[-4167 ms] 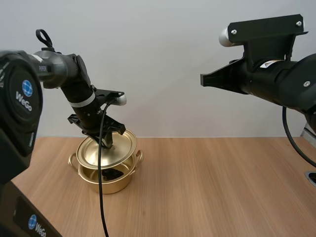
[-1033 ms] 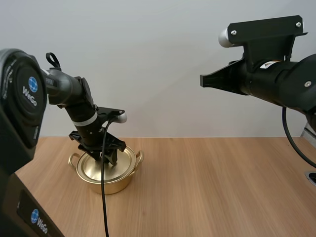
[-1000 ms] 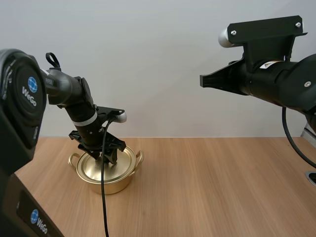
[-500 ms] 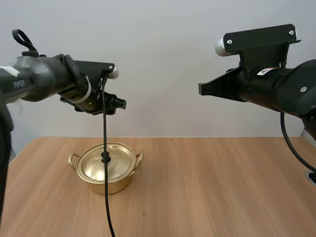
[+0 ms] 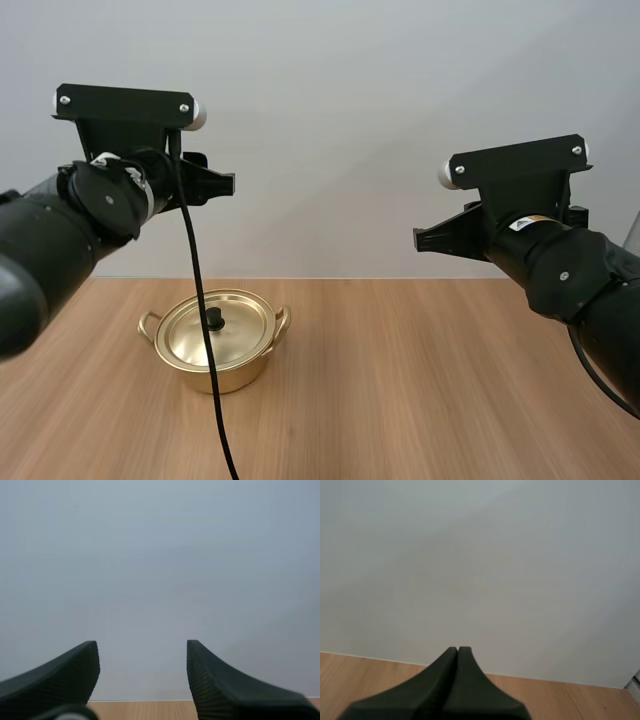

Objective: Open the pot, put the car inside, and close it

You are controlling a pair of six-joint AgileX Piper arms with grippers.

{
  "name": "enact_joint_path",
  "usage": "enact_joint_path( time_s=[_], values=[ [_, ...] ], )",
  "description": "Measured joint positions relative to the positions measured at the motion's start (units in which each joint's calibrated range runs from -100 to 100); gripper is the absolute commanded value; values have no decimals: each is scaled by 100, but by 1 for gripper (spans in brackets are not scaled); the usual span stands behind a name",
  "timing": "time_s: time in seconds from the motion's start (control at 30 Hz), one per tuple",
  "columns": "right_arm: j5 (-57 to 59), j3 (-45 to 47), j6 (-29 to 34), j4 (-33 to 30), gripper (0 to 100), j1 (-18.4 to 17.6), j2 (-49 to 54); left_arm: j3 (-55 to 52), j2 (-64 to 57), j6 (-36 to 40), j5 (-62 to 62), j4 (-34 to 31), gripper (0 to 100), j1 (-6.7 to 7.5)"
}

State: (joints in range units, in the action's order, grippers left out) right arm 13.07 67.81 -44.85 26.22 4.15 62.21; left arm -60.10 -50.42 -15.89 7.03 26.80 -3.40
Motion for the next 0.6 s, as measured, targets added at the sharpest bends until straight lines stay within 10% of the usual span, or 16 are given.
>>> enact_joint_path(
  time_s=[0.37,0.47,0.6],
  values=[
    [68,117,5,536,0,0,26,-1178,-1113,-73,-759,-88,85,-29],
    [-658,436,-32,469,0,0,215,-2560,-2661,-54,-1301,-177,85,-299],
    [-796,496,-32,388,0,0,357,-2610,-3236,-21,-870,-189,85,-320]
  ],
)
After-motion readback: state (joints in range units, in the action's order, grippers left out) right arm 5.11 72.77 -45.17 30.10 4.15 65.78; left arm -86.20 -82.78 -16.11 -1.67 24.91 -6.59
